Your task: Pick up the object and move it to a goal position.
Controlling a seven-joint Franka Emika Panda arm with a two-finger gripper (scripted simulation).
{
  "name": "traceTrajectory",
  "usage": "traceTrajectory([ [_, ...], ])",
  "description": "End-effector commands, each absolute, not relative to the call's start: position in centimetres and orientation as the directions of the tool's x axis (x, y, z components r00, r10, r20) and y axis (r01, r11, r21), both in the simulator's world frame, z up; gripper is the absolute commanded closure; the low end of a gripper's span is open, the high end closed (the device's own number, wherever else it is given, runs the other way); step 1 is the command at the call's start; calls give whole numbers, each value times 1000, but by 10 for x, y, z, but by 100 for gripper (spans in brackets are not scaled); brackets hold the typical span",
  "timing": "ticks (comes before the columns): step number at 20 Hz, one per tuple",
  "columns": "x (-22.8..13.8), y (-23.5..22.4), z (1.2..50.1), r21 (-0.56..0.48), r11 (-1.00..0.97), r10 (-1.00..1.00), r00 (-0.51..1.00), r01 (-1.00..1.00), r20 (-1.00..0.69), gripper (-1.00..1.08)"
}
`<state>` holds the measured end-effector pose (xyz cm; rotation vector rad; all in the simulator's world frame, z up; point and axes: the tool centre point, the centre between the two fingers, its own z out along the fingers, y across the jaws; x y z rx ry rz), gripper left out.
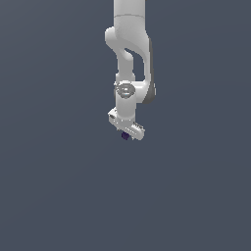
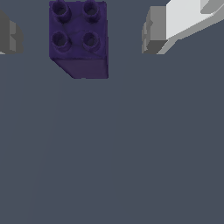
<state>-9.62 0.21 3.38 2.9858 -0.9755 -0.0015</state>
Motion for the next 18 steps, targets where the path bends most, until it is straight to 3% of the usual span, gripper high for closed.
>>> traceTrajectory([
  [1, -96, 2, 26, 0, -807, -591, 807, -591, 0, -92],
  [5, -96, 2, 22, 0, -807, -591, 807, -591, 0, -92],
  [6, -96, 2, 22, 0, -807, -591, 807, -591, 0, 108],
  [18, -95, 2, 23, 0, -807, -591, 807, -591, 0, 108],
])
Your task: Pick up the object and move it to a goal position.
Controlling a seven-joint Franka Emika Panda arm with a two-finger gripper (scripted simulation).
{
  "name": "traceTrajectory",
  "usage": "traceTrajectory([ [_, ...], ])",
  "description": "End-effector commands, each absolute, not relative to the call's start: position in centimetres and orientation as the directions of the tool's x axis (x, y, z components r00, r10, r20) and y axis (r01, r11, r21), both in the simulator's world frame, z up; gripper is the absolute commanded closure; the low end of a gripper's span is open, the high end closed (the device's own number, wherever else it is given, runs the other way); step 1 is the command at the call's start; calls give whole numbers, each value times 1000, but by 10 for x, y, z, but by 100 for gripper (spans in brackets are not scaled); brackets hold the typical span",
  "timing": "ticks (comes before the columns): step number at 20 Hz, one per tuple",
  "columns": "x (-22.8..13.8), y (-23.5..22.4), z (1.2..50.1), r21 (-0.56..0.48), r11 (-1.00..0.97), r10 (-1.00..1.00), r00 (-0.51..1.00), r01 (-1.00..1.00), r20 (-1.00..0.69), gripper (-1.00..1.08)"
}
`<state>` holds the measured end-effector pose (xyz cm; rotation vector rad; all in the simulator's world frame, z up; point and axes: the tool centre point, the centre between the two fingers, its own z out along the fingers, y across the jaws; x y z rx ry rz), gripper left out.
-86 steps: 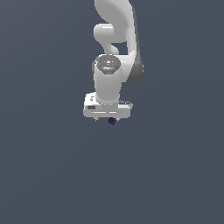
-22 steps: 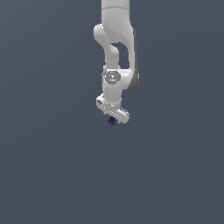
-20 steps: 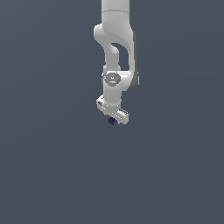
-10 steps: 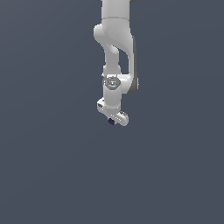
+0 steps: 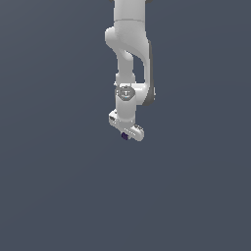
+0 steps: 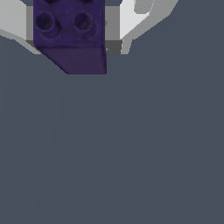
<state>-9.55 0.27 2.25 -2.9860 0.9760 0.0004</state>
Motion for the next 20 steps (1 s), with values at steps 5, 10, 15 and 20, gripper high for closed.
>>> traceTrajectory([
  [5, -88, -1, 33, 0, -807, -591, 807, -591, 0, 108],
  [10, -75, -9, 53, 0, -807, -591, 807, -591, 0, 108],
  [15, -53, -20, 84, 0, -807, -591, 807, -591, 0, 108],
  [20, -27, -33, 120, 0, -807, -591, 807, -591, 0, 108],
])
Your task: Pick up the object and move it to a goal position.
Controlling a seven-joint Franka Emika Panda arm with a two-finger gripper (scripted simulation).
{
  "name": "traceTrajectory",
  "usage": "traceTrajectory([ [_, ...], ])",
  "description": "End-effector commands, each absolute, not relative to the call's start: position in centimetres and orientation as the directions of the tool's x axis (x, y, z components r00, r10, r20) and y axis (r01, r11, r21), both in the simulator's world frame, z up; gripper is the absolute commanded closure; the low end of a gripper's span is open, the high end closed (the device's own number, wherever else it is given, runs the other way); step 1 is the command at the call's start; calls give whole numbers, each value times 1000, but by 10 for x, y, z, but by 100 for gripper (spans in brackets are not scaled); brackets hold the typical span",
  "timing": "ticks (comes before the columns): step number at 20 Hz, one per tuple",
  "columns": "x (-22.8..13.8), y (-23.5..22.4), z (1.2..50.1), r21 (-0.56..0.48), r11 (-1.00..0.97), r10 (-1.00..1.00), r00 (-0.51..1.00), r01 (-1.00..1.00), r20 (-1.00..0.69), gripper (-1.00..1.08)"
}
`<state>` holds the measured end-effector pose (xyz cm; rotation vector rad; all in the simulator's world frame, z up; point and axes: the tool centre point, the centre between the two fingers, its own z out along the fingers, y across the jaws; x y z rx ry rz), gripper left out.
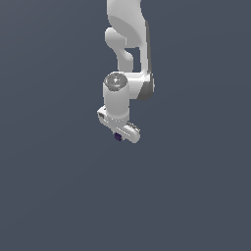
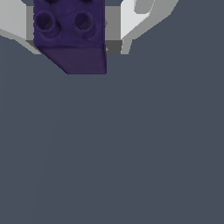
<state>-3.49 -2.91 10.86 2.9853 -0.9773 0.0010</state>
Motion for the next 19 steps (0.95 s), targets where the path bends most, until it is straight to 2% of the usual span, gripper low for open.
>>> traceTrajectory([
  [1, -23, -35, 126, 0, -807, -591, 807, -591, 0, 108],
  [10, 6, -49, 162, 0, -807, -591, 807, -591, 0, 108],
  [19, 12, -50, 167, 0, -807, -591, 807, -591, 0, 108],
])
